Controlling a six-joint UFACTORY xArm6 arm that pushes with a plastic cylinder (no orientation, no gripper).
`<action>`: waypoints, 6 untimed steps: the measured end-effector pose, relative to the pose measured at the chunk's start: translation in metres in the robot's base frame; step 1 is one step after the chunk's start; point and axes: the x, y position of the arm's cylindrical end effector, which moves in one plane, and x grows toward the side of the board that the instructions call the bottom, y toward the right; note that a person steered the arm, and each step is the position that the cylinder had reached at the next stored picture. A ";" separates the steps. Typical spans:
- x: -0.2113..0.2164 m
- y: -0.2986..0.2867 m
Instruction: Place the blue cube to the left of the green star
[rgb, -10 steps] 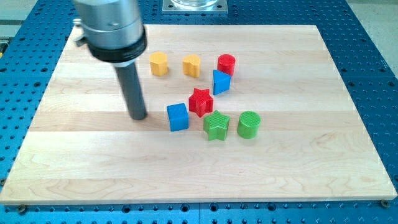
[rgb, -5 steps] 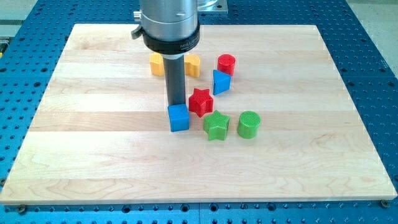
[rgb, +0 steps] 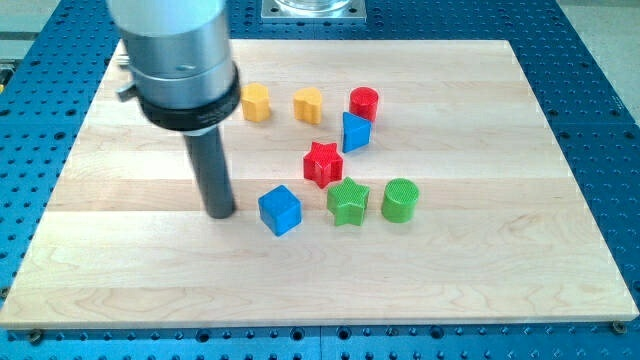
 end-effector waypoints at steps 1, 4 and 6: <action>0.038 -0.023; 0.115 0.082; 0.071 0.107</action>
